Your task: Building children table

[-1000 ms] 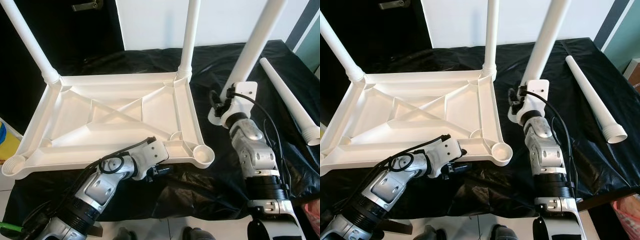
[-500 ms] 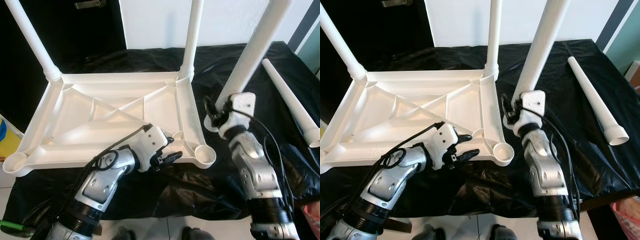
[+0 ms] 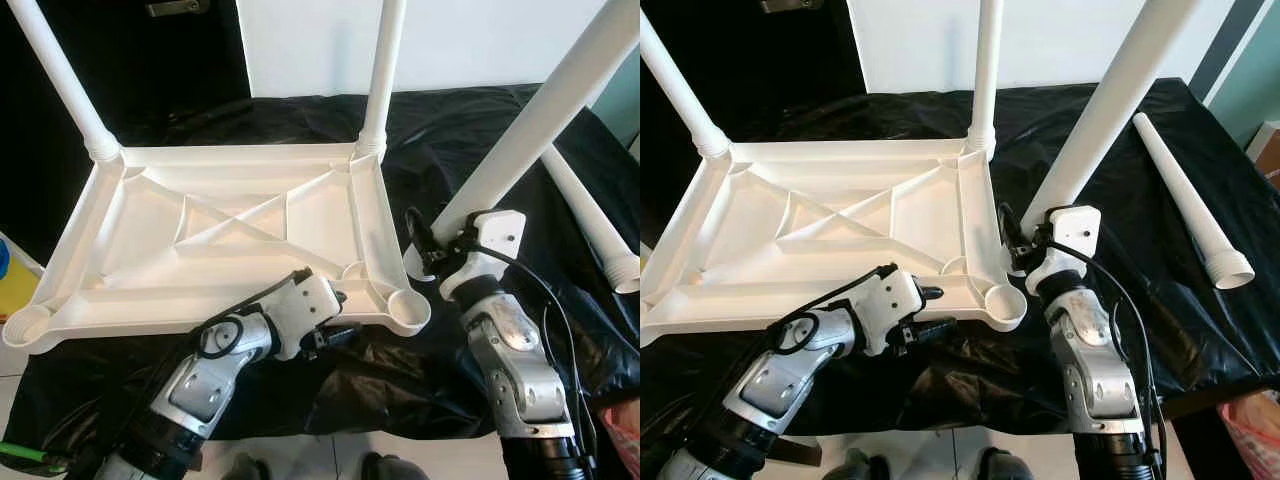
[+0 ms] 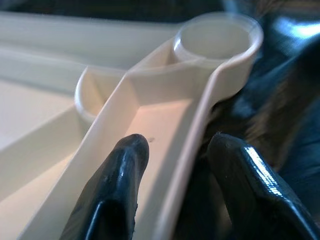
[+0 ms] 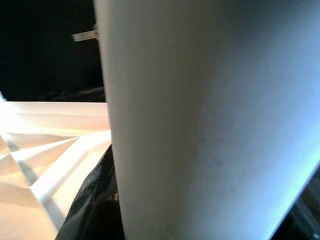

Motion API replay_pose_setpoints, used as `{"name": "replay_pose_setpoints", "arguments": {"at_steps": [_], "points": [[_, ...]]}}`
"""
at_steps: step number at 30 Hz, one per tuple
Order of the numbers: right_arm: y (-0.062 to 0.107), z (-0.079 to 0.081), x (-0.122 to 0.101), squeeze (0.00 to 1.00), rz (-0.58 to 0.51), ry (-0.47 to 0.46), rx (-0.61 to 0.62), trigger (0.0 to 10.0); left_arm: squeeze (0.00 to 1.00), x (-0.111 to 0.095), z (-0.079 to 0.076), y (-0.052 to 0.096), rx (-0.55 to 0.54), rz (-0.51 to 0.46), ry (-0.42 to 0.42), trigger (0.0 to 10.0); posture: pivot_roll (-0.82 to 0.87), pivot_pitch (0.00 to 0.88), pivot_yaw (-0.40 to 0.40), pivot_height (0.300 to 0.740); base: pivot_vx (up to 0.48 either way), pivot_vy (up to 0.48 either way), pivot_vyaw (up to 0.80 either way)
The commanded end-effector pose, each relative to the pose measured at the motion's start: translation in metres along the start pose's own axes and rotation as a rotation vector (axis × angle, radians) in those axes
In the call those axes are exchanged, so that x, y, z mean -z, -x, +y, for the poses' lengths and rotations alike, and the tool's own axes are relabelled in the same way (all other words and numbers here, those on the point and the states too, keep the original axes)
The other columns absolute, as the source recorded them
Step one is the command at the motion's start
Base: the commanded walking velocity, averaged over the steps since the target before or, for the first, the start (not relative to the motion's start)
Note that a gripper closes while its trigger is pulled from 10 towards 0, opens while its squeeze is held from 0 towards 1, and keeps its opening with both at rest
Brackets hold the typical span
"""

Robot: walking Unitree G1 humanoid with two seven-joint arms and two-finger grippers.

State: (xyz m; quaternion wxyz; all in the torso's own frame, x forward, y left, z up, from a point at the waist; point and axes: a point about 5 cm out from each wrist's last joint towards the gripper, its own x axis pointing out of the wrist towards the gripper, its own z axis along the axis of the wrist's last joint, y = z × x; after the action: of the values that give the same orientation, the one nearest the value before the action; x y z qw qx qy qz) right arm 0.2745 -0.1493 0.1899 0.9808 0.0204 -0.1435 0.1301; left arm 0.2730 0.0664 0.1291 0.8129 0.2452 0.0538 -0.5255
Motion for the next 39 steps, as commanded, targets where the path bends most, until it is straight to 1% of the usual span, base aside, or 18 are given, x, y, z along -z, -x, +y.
{"name": "replay_pose_setpoints", "arguments": {"at_steps": [1, 3, 4, 5, 6, 9, 11, 13, 15, 16, 17, 19, 22, 25, 28, 32, 33, 39], "points": [[0.003, 0.003, -0.003, 0.0, -0.012, -0.006, -0.022, 10.0, 0.0, 0.006, 0.01, -0.002, -0.152, 0.032, -0.015, 10.0, -0.07, 0.146, 0.012, 0.74, 0.0, 0.0, 0.0], [0.004, 0.005, -0.004, 0.0, -0.011, -0.009, -0.029, 10.0, 0.0, 0.01, 0.025, -0.005, -0.231, 0.066, -0.014, 10.0, -0.07, 0.147, 0.015, 0.74, 0.0, 0.0, 0.0], [0.004, 0.005, -0.004, 0.0, -0.011, -0.009, -0.029, 10.0, 0.0, 0.01, 0.025, -0.005, -0.231, 0.066, -0.014, 10.0, -0.07, 0.147, 0.015, 0.74, 0.0, 0.0, 0.0], [0.004, 0.005, -0.003, 0.0, -0.01, -0.009, -0.031, 10.0, 0.0, 0.01, 0.032, -0.006, -0.272, 0.073, -0.016, 10.0, -0.07, 0.146, 0.016, 0.74, 0.0, 0.0, 0.0], [0.004, 0.005, -0.003, 0.0, -0.01, -0.009, -0.031, 10.0, 0.0, 0.01, 0.032, -0.006, -0.272, 0.073, -0.016, 10.0, -0.07, 0.146, 0.016, 0.74, 0.0, 0.0, 0.0], [0.004, 0.007, -0.003, 0.0, -0.012, -0.016, -0.032, 10.0, 0.0, 0.008, 0.053, -0.006, -0.418, 0.067, 0.017, 10.0, -0.07, 0.143, 0.018, 0.74, 0.0, 0.0, 0.0], [0.003, 0.008, -0.004, 0.0, -0.013, -0.018, -0.032, 10.0, 0.0, 0.007, 0.057, -0.005, -0.444, 0.064, 0.027, 10.0, -0.08, 0.142, 0.019, 0.74, 0.0, 0.0, 0.0], [0.003, 0.008, -0.003, 0.0, -0.013, -0.018, -0.032, 10.0, 0.0, 0.006, 0.057, -0.005, -0.438, 0.058, 0.021, 10.0, -0.08, 0.139, 0.017, 0.74, 0.0, 0.0, 0.0], [0.002, 0.009, -0.002, 0.0, -0.011, -0.018, -0.033, 10.0, 0.0, 0.005, 0.055, -0.005, -0.412, 0.048, 0.012, 10.0, -0.08, 0.138, 0.016, 0.74, 0.0, 0.0, 0.0], [0.003, 0.009, 0.0, 0.0, -0.004, -0.016, -0.034, 10.0, 0.0, 0.001, 0.045, -0.004, -0.312, 0.007, 0.009, 10.0, -0.07, 0.133, 0.016, 0.74, 0.0, 0.0, 0.0], [0.003, 0.009, 0.0, 0.0, -0.004, -0.016, -0.034, 10.0, 0.0, 0.001, 0.045, -0.004, -0.312, 0.007, 0.009, 10.0, -0.07, 0.133, 0.016, 0.74, 0.0, 0.0, 0.0], [0.003, 0.007, 0.002, 0.0, 0.003, -0.013, -0.031, 10.0, 0.0, -0.004, 0.03, -0.002, -0.182, -0.053, 0.013, 10.0, -0.07, 0.128, 0.014, 0.74, 0.0, 0.0, 0.0], [0.002, 0.005, 0.004, 0.0, 0.008, -0.007, -0.029, 10.0, 0.0, -0.009, 0.018, 0.0, -0.079, -0.107, 0.038, 10.0, -0.07, 0.125, 0.014, 0.74, 0.0, 0.0, 0.0], [0.001, 0.004, 0.005, 0.0, 0.01, -0.004, -0.03, 10.0, 0.0, -0.011, 0.014, 0.0, -0.049, -0.125, 0.066, 10.0, -0.06, 0.123, 0.012, 0.74, 0.0, 0.0, 0.0], [-0.003, 0.005, 0.008, 0.0, 0.012, 0.001, -0.036, 10.0, 0.0, -0.017, 0.005, 0.004, 0.037, -0.188, 0.12, 10.0, -0.06, 0.116, 0.009, 0.74, 0.0, 0.0, 0.0], [-0.002, 0.008, 0.012, 0.0, 0.025, 0.0, -0.048, 10.0, 0.0, -0.021, 0.002, 0.007, 0.056, -0.219, 0.134, 10.0, -0.06, 0.112, 0.005, 0.74, 0.0, 0.0, 0.0], [-0.001, 0.008, 0.015, 0.0, 0.036, 0.001, -0.051, 10.0, 0.0, -0.022, 0.001, 0.008, 0.065, -0.228, 0.158, 10.0, -0.06, 0.11, 0.003, 0.74, 0.0, 0.0, 0.0], [0.004, 0.007, 0.027, 0.0, 0.076, -0.005, -0.043, 10.0, 0.0, -0.023, -0.002, 0.011, 0.068, -0.244, 0.209, 10.0, -0.06, 0.109, 0.003, 0.74, 0.0, 0.0, 0.0]]}}
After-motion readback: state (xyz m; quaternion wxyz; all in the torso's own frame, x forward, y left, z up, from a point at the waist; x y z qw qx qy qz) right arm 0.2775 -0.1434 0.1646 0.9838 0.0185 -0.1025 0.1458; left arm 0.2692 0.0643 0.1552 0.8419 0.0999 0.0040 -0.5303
